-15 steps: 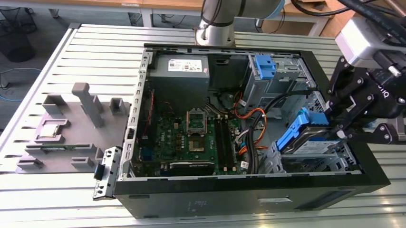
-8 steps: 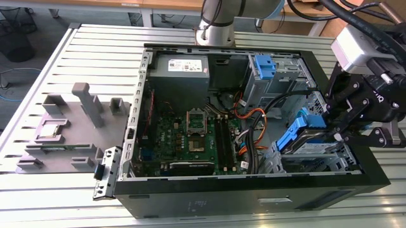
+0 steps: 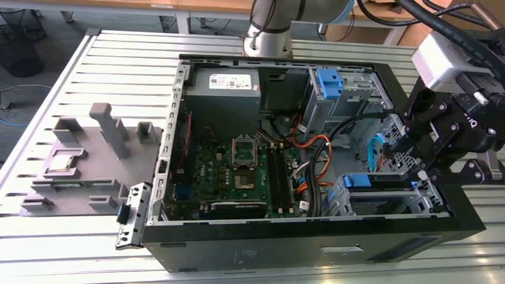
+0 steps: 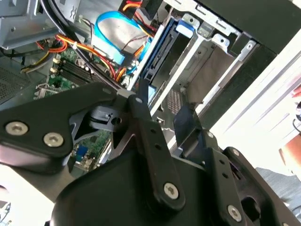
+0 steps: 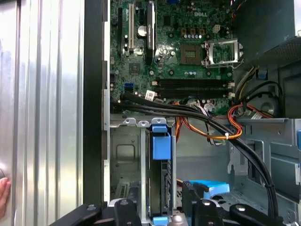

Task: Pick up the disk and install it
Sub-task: 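Insert the disk into the insertion slot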

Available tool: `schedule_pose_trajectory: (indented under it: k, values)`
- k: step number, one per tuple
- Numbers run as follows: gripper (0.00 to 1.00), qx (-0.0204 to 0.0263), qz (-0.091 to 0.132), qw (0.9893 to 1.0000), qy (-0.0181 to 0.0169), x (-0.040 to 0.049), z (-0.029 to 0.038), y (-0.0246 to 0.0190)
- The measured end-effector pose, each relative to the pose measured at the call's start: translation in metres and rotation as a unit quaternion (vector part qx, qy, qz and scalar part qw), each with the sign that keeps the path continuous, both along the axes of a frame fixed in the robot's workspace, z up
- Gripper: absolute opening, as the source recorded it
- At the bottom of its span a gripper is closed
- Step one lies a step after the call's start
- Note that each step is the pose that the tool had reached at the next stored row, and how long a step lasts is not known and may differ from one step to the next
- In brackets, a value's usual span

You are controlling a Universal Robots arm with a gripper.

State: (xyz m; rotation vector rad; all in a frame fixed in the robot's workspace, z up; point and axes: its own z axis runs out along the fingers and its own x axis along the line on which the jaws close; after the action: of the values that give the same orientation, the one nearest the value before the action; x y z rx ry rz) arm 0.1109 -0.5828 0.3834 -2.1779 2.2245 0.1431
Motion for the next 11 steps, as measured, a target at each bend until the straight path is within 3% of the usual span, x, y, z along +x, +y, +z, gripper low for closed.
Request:
schedule_pose_trajectory:
  k: [4,11]
  values:
    - [0.48,0.0002,0.000,1.0000,-0.0005,0.0000,-0.0004,0.0000]
    - [0.48,0.0005,0.003,0.9999,-0.0129,-0.0031,-0.0057,0.0000]
